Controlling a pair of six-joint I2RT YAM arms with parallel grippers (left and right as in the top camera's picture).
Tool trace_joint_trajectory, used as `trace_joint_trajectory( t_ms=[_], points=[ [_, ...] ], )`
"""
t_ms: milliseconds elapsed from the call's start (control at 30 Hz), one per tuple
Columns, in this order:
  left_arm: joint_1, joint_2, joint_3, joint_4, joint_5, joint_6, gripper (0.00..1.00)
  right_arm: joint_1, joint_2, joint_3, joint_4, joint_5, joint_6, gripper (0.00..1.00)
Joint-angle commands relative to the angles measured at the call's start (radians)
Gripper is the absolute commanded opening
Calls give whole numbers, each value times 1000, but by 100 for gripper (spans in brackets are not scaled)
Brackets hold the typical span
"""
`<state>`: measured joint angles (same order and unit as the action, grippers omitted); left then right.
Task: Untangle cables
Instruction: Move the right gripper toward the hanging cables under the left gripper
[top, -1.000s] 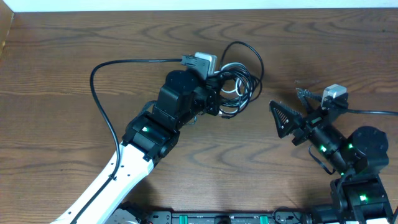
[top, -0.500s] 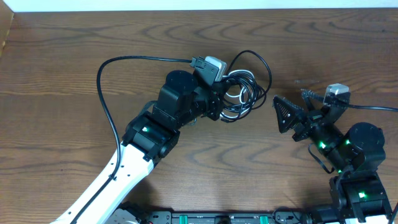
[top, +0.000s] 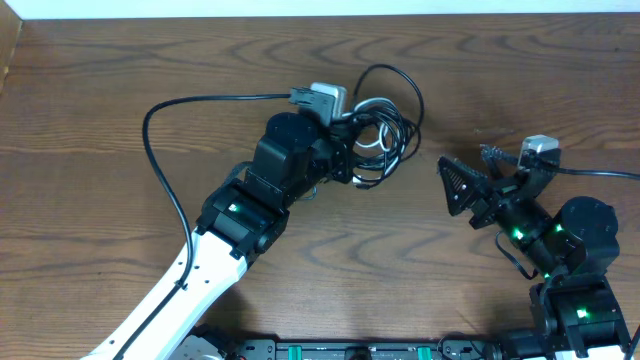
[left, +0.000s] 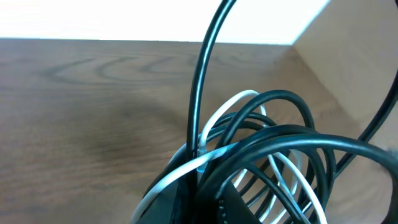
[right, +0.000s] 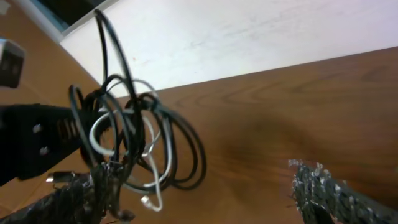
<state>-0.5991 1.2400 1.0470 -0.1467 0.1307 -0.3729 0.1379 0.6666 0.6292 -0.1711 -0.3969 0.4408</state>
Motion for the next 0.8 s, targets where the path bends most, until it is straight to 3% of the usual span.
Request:
trace_joint_trajectory(
  t_ms=[0, 133, 767],
  points=[
    [2, -11, 16, 24, -50, -186, 8, -2, 0, 16, 2, -40, 8, 92],
    [2, -11, 16, 37, -50, -304, 8, -2, 0, 16, 21, -68, 7, 88],
    [-37, 2, 16, 66, -12, -313, 8, 0, 171, 16, 279, -378, 20, 77]
  ],
)
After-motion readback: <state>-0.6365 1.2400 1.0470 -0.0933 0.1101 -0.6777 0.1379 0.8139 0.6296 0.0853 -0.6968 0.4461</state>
